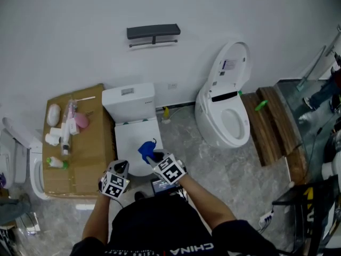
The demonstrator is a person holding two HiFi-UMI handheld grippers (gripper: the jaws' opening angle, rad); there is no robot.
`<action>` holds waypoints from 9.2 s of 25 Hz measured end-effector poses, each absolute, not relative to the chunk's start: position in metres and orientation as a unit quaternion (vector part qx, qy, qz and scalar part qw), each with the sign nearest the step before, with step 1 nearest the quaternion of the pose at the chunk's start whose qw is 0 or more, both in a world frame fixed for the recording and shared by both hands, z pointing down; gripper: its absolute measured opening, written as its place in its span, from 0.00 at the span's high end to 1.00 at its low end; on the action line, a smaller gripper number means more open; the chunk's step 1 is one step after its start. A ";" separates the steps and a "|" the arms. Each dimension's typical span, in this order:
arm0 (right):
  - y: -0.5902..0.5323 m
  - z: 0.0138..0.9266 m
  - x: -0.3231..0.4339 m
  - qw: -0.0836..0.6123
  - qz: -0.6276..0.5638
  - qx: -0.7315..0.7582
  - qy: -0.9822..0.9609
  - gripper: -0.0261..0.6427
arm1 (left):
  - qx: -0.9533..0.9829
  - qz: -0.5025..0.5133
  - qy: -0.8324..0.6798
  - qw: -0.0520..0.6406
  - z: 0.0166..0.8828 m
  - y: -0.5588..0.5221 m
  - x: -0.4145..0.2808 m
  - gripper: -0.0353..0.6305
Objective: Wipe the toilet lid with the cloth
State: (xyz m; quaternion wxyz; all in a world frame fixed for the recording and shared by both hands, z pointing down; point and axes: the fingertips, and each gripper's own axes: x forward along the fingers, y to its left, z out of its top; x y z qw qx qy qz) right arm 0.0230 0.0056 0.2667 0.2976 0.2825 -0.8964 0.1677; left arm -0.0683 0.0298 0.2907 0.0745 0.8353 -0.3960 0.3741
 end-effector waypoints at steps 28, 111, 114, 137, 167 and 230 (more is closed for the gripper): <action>0.025 0.437 0.022 0.401 0.260 0.197 -0.856 0.88 | 0.786 0.412 -0.400 0.227 0.439 0.076 -0.076 0.93; -0.032 0.718 -0.194 0.406 0.127 -0.017 -0.905 0.88 | 0.660 0.298 -0.593 0.352 0.671 0.018 -0.161 0.93; -0.009 0.719 -0.177 0.408 0.132 -0.025 -0.903 0.88 | 0.662 0.301 -0.592 0.347 0.669 0.026 -0.158 0.93; 0.058 0.728 -0.036 0.417 0.228 0.004 -0.880 0.88 | 0.709 0.343 -0.519 0.332 0.677 0.018 -0.075 0.93; -0.147 0.724 0.060 0.450 0.220 0.205 -0.841 0.87 | 0.737 0.346 -0.460 0.354 0.699 -0.101 -0.046 0.93; -0.071 0.724 -0.117 0.440 0.113 0.063 -0.889 0.88 | 0.687 0.303 -0.540 0.380 0.673 -0.099 -0.158 0.93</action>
